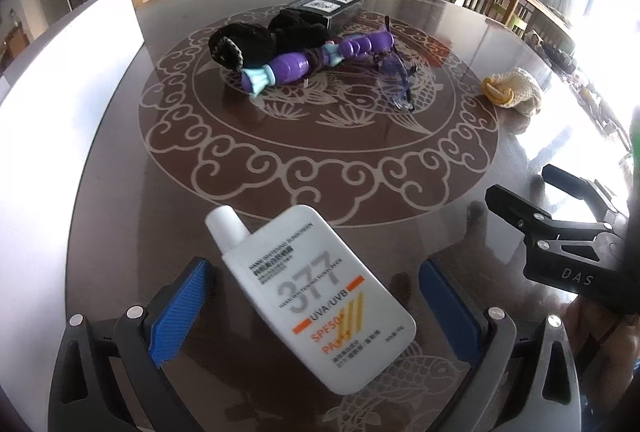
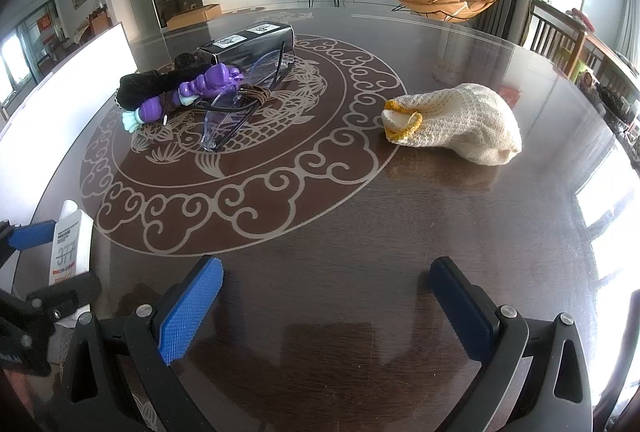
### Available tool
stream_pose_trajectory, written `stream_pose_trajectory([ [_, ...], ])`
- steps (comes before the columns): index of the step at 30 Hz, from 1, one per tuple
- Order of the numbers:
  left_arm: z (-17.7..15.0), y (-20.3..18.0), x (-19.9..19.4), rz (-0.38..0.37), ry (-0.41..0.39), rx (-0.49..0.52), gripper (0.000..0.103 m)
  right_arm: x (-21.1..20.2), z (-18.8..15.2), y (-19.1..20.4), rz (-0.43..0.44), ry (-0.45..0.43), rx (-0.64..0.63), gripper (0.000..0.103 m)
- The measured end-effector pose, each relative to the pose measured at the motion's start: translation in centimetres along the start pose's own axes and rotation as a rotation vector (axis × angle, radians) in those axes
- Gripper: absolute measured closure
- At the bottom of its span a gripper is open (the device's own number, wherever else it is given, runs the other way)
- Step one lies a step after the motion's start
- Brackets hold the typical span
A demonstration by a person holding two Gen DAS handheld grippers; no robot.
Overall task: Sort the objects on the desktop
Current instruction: 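Hold the sunscreen bottle raised in the left gripper above the table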
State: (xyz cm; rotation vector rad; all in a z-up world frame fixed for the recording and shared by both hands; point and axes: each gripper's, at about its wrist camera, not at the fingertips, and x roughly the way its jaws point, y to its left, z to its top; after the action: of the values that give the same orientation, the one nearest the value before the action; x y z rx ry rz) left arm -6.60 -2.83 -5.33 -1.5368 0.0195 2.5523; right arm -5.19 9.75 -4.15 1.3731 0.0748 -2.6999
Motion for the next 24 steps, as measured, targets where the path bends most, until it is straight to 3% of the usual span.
stream_pose_trajectory([
  [6, 0.0, -0.9, 0.4, 0.054, -0.007, 0.037, 0.000, 0.0, 0.0, 0.0, 0.000, 0.000, 0.000, 0.000],
  [13, -0.1, -0.7, 0.5, 0.048, -0.022, 0.060, 0.000, 0.0, 0.0, 0.0, 0.001, 0.000, 0.001, 0.000],
  [24, -1.4, 2.5, -0.5, 0.062, -0.021, 0.033, 0.000, 0.0, 0.0, 0.0, 0.001, 0.000, 0.001, 0.000],
])
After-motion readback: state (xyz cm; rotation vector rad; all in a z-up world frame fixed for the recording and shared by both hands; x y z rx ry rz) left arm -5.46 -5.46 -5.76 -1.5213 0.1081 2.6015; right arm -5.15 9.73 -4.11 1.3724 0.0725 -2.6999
